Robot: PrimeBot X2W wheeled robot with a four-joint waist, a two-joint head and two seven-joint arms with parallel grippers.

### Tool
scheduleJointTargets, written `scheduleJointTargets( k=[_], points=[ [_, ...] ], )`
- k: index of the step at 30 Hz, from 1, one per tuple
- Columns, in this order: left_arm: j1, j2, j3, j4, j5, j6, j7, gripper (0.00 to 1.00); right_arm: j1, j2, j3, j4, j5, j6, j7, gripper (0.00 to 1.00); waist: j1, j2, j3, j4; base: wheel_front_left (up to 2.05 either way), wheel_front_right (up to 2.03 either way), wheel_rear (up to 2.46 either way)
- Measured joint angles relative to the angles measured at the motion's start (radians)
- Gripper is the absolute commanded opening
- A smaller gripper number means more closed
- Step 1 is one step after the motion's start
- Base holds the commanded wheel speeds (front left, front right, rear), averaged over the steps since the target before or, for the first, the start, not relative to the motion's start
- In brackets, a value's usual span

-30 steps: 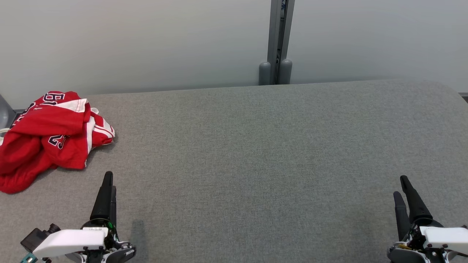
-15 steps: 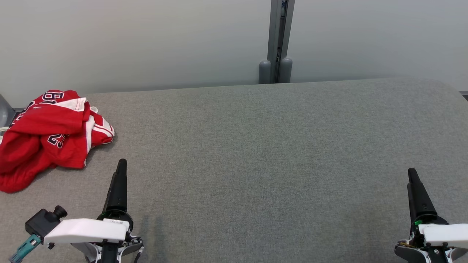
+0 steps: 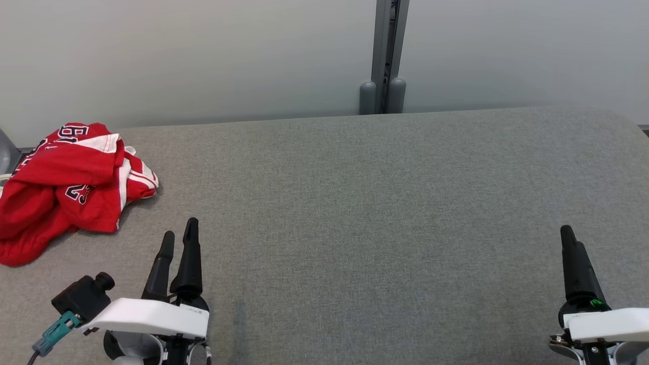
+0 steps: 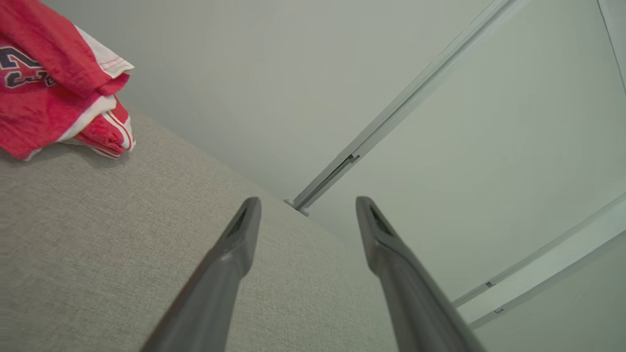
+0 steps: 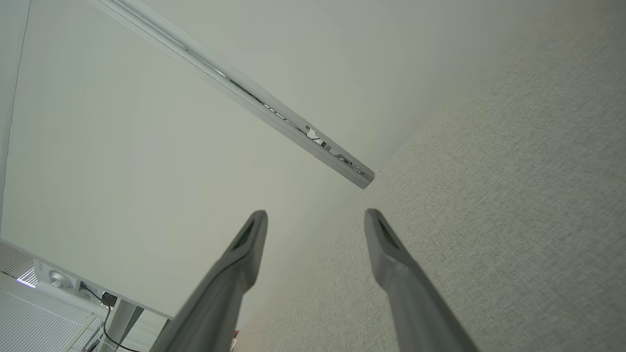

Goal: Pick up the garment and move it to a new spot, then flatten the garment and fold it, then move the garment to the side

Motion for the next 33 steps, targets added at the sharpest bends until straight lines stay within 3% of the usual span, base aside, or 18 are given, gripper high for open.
scheduleJointTargets(
  k=[15, 33],
  points=[
    [0.02, 0.029, -0.046, -0.01, 0.266, 0.062, -0.047, 1.0, 0.026, -0.002, 0.035, -0.051, -0.268, 0.0, -0.047, 1.0, 0.0, 0.0, -0.005, -0.002, 0.0, 0.0, 0.0],
    [0.042, 0.046, -0.075, 0.035, 0.43, 0.101, -0.093, 1.0, 0.06, -0.005, 0.063, -0.042, -0.524, 0.0, -0.095, 1.0, 0.0, 0.0, -0.017, -0.004, 0.0, 0.0, 0.0]
  ],
)
